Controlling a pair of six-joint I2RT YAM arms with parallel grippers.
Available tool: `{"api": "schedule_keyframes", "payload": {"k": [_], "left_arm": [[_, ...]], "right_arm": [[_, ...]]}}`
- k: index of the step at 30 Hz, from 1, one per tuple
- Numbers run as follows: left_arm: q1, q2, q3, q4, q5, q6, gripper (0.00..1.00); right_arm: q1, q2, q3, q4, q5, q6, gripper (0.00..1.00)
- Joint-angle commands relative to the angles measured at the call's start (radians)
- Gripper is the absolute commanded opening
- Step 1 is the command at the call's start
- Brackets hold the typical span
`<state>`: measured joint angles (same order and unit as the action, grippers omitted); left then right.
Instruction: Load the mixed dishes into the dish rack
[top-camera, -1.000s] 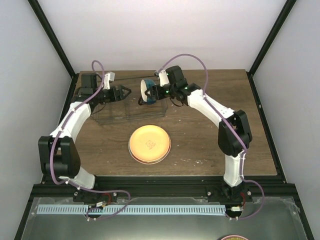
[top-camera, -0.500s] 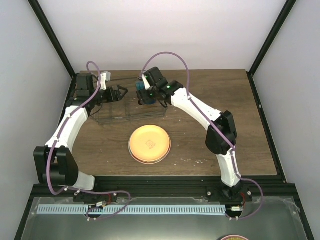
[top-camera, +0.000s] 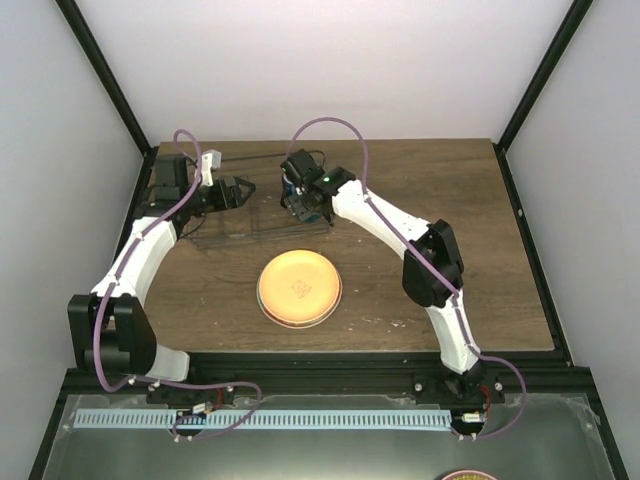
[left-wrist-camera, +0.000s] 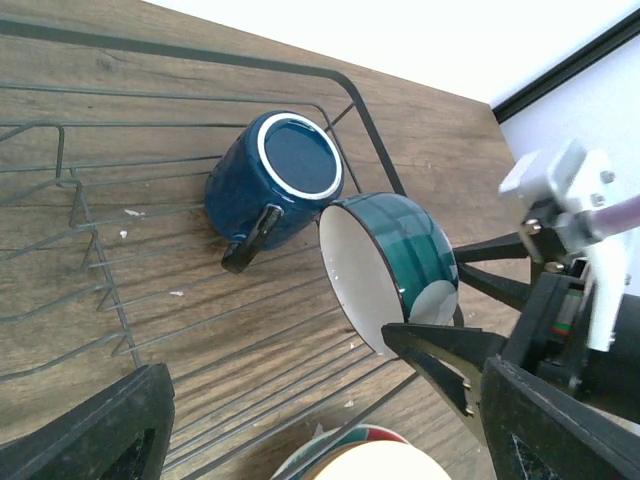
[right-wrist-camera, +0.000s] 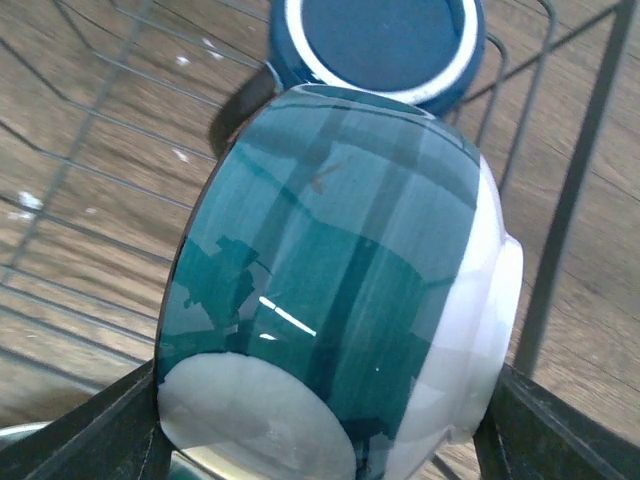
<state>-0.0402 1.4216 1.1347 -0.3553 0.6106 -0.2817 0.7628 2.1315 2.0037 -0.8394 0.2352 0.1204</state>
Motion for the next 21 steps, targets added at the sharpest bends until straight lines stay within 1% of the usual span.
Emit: {"api": "schedule_keyframes", "payload": {"k": [1,7,12,17,21], "left_arm": [[0.005,-0.020,-0.002,0.029,0.015,-0.003,0.84],[0.005,-0.013,0.003,0.029,0.018,-0.005,0.84],[0.005,-0.006,0.010,0.028,0.021,-0.008,0.84],[0.005,-0.003,0.014,0.027,0.023,-0.012,0.84],[0.005,0.000,0.015,0.028,0.023,-0.012,0.84]], "right_arm": [[0.016,0.036,0.087,-0.033,0.161,-0.008,0.25],[0.054,0.119,0.147,-0.070,0.282,-0.072,0.27],[0.080,0.165,0.181,-0.062,0.321,-0.130,0.32],[0.091,0.186,0.196,-0.059,0.335,-0.174,0.44],[0.092,0.186,0.195,-0.055,0.308,-0.192,0.55]]}}
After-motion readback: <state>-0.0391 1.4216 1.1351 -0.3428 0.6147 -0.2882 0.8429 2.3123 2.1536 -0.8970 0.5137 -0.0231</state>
